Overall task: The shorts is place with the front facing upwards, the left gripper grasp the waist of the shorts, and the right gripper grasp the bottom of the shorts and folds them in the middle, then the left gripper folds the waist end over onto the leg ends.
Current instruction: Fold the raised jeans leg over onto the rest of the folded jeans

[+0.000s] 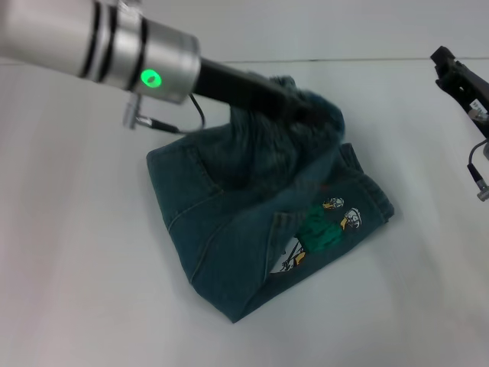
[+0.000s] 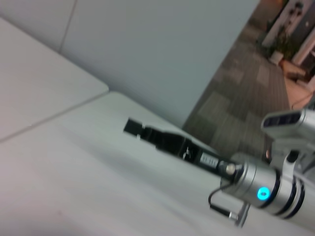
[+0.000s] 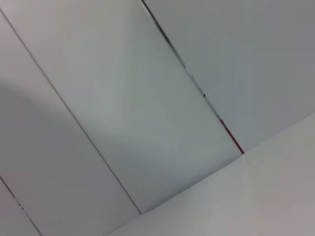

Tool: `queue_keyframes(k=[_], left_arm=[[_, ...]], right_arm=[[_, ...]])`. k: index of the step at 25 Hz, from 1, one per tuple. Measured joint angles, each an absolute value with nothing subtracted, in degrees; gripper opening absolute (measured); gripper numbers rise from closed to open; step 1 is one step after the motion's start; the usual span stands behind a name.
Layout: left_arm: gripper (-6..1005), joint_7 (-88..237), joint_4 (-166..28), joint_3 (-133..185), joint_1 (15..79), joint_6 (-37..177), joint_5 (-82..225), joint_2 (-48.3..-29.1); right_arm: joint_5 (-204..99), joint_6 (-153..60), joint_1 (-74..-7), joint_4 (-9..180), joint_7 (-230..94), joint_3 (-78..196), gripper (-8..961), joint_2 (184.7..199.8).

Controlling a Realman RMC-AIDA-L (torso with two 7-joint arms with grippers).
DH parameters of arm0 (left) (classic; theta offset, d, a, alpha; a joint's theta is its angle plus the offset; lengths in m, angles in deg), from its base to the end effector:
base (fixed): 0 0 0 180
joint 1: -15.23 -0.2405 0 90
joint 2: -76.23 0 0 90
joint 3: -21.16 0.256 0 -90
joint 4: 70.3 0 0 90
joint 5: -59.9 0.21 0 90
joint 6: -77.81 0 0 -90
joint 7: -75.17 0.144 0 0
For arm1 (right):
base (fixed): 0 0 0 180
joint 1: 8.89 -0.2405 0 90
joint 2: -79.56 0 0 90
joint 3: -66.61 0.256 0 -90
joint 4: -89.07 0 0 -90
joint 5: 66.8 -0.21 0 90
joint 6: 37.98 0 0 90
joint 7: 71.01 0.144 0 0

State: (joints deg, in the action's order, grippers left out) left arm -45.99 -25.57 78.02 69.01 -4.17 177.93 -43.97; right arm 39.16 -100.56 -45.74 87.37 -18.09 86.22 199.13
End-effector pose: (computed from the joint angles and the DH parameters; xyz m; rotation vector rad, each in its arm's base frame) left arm -0.0928 0.4052 -0.0313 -2.9480 -0.8608 -0.4518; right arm 0.3025 0.3827 -0.0088 -1.5525 1.0704 1.1199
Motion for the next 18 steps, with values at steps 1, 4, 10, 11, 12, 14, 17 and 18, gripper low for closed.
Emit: queue_keyframes(k=[1, 4, 10, 11, 12, 14, 17, 18], left_arm=[[39, -46.0, -26.1, 79.3, 69.1, -3.1, 178.0, -44.38], [56, -45.6, -26.7, 81.7, 69.0, -0.2, 178.0, -45.85], [272, -43.4, -28.5, 82.7, 68.3, 4.1, 177.4, -47.69], [294, -43.1, -29.1, 82.8, 68.4, 4.1, 177.3, -47.67], [316, -43.0, -29.2, 82.7, 68.4, 4.1, 177.3, -47.66], [361, -42.6, -29.2, 82.3, 67.8, 3.8, 176.4, -47.65], [427, -39.9, -29.5, 82.1, 65.8, 3.6, 171.3, -47.74], [449, -38.9, -29.7, 82.2, 65.3, 3.8, 169.7, -47.77]], right_arm=[[39.0, -100.6, -45.7, 87.3, -17.9, 86.2, 0, 199.13], [38.9, -100.6, -45.5, 87.3, -17.8, 86.2, 0, 199.14], [39.1, -100.3, -45.8, 87.8, -18.0, 85.8, 1, 199.31], [39.1, -100.3, -45.8, 87.8, -18.1, 85.8, 1, 199.31], [39.1, -100.3, -45.7, 87.8, -18.1, 85.8, 1, 199.32], [39.1, -100.3, -45.6, 87.8, -18.0, 85.8, 1, 199.32], [39.2, -100.2, -45.4, 87.7, -18.0, 85.8, 1, 199.34], [39.3, -100.2, -45.3, 87.7, -18.1, 85.8, 1, 199.35]])
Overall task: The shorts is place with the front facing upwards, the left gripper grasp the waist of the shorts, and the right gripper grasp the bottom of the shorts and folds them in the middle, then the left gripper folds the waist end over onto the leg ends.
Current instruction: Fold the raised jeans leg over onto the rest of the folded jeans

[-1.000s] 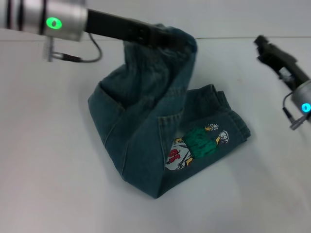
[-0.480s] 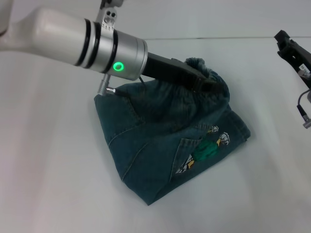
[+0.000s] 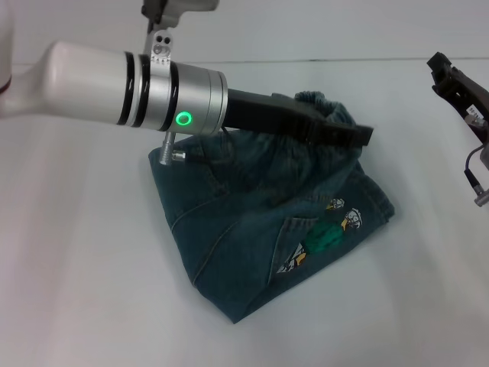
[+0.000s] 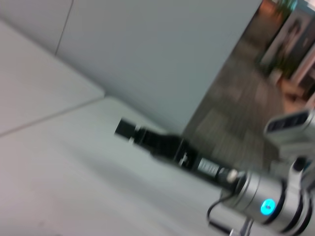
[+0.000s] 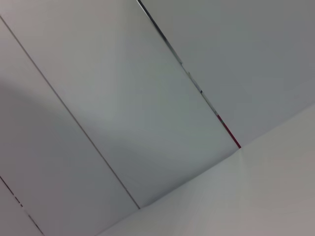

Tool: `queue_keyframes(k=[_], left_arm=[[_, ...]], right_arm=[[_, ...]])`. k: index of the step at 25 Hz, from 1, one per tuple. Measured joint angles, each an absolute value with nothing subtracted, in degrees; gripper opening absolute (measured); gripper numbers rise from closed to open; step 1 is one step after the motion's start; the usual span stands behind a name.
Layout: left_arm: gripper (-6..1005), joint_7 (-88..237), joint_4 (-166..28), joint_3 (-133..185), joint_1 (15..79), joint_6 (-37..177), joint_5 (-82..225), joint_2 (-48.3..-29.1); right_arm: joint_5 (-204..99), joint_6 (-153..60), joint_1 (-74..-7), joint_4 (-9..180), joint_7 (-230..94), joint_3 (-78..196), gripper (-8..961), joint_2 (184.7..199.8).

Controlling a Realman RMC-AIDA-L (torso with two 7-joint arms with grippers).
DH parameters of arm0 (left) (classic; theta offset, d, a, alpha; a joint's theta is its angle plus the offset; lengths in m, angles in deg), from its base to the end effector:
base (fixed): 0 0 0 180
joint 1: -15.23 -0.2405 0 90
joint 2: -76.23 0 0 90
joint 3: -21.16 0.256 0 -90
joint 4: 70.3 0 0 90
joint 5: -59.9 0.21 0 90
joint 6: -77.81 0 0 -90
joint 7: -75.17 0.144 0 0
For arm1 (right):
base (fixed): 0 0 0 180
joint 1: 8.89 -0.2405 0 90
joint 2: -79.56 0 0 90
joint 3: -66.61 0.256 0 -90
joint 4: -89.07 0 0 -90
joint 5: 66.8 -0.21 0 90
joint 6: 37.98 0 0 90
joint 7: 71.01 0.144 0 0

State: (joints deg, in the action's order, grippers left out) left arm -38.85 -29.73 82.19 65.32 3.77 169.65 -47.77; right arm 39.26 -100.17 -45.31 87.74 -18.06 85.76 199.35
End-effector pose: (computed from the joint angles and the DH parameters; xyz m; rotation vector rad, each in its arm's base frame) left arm -0.1008 0.3918 -0.0693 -2.9024 -0.8822 -0.6210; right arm 0.3038 0.3796 -0.0135 -1.5583 1.0872 1.1117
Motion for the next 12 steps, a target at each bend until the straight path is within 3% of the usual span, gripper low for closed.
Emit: queue_keyframes(k=[3, 12], left_arm=[[516, -34.7, -31.2, 82.6, 63.8, 4.5, 163.9, -47.90], [855, -30.1, -34.7, 88.2, 63.1, 10.5, 159.5, -47.75]], right_arm=[[39.3, -100.2, -45.3, 87.8, -18.2, 85.7, 1, 199.38], [39.4, -100.5, -44.7, 87.9, -18.2, 84.7, 4, 199.44]])
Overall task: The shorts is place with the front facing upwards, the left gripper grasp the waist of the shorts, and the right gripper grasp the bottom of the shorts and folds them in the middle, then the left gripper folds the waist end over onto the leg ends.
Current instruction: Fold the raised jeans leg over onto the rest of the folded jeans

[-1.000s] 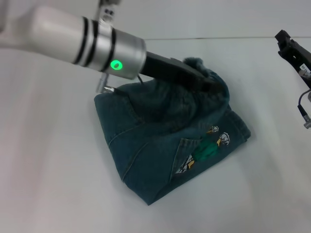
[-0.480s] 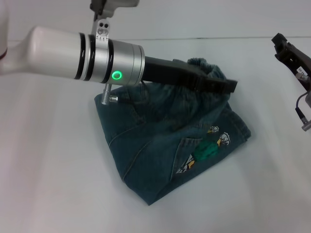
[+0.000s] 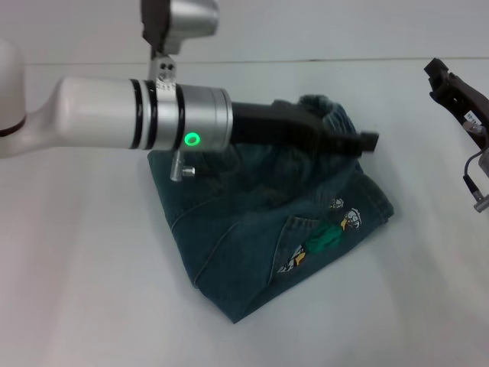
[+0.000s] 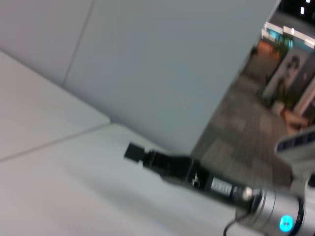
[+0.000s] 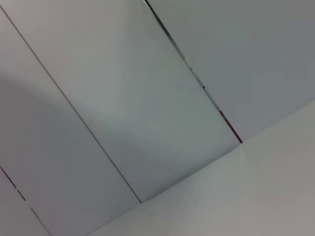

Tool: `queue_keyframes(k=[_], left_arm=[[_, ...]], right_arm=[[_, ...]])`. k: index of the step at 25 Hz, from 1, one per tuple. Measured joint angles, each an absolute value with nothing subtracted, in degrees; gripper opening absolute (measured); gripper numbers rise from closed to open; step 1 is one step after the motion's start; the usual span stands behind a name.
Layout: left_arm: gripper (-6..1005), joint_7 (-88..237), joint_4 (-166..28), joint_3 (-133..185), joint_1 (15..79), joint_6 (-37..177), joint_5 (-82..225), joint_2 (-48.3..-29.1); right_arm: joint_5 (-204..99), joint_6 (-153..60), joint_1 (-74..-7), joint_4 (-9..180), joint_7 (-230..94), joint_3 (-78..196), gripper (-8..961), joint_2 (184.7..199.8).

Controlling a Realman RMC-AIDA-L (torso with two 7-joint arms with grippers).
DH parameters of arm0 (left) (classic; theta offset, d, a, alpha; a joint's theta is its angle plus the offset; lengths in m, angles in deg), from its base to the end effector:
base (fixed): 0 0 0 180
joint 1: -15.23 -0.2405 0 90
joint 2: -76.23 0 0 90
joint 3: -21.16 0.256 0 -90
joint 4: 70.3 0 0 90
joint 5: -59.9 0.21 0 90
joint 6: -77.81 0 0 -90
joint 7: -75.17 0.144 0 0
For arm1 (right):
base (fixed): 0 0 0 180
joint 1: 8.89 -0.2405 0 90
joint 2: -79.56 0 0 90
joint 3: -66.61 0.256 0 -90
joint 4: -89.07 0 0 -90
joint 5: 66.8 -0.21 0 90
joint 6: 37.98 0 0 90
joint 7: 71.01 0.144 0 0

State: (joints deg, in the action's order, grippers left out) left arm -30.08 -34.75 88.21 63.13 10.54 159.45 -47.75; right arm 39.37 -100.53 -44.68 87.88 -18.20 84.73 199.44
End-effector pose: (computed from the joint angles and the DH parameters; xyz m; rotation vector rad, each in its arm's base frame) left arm -0.1132 0.3889 -0.0864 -2.8412 -0.8407 -0.7084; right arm 0.3052 0.3753 -0.0166 -1.5753 1.0876 1.1036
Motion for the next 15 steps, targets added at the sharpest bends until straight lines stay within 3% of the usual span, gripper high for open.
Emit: queue_keyframes(k=[2, 15], left_arm=[[921, -30.2, -34.5, 91.3, 63.3, 11.8, 160.1, -47.68], [921, -35.6, -32.8, 97.8, 71.0, 13.2, 172.1, -48.20]], right_arm=[[39.4, -100.5, -44.5, 87.9, -18.2, 84.4, 7, 199.44], [39.5, -100.4, -43.3, 88.5, -18.4, 83.9, 30, 199.52]])
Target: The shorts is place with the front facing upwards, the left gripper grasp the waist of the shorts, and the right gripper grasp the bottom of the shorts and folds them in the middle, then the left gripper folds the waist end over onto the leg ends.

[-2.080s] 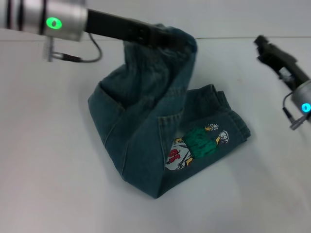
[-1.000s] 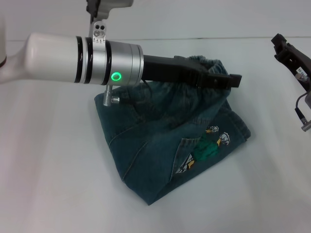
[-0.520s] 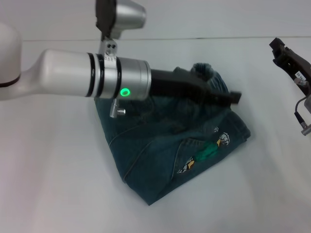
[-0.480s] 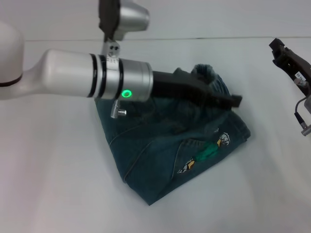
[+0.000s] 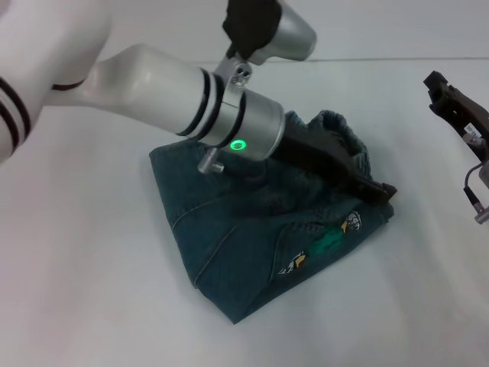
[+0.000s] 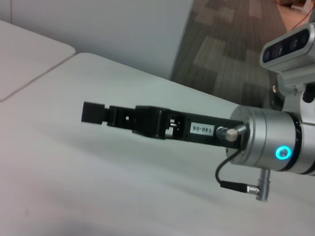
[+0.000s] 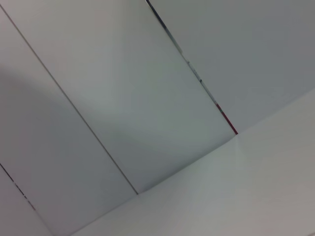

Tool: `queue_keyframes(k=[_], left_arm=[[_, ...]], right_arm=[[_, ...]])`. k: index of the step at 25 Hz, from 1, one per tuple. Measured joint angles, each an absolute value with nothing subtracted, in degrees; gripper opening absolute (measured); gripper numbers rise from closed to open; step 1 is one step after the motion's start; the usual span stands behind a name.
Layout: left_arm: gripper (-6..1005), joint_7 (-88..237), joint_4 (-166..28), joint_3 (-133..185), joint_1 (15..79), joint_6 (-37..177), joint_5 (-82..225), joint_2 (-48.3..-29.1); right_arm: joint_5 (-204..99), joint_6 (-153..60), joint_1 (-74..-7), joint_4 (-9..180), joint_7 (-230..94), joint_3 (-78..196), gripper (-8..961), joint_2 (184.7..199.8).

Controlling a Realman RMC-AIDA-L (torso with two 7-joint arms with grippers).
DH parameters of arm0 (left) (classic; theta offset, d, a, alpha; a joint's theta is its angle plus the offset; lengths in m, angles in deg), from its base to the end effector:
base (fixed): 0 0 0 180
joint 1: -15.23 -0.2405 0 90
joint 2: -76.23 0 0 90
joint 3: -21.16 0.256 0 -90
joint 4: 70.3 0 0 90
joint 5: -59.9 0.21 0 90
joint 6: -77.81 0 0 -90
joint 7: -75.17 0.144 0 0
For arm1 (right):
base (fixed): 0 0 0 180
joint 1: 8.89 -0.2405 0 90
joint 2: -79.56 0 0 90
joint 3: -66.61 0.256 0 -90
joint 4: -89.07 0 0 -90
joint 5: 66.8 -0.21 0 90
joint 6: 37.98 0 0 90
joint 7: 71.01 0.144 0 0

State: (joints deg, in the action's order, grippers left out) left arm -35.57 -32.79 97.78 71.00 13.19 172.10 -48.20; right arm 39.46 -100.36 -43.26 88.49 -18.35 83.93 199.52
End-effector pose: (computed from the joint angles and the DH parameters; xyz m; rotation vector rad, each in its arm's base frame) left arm -0.0799 0.3858 -0.1156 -3.0174 -0.5238 -0.2650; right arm 0.3118 0.3668 -0.0214 -1.5774 1.1103 1.0855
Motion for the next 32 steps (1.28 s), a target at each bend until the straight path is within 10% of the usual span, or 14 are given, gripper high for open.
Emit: queue_keyframes(k=[15, 27, 32], left_arm=[[921, -35.4, -32.2, 99.9, 71.3, 21.5, 168.7, -48.15], [921, -26.4, -26.7, 80.3, 52.2, 6.5, 151.5, -47.55], [921, -25.6, -27.1, 71.3, 44.0, -8.6, 153.1, -44.33]], right_arm=[[39.1, -100.3, -42.3, 88.5, -18.4, 83.9, 57, 199.49], [39.6, -112.4, -40.8, 74.9, -3.4, 69.2, 79, 198.97], [39.7, -121.1, -38.3, 61.0, 9.2, 52.8, 88, 198.23]])
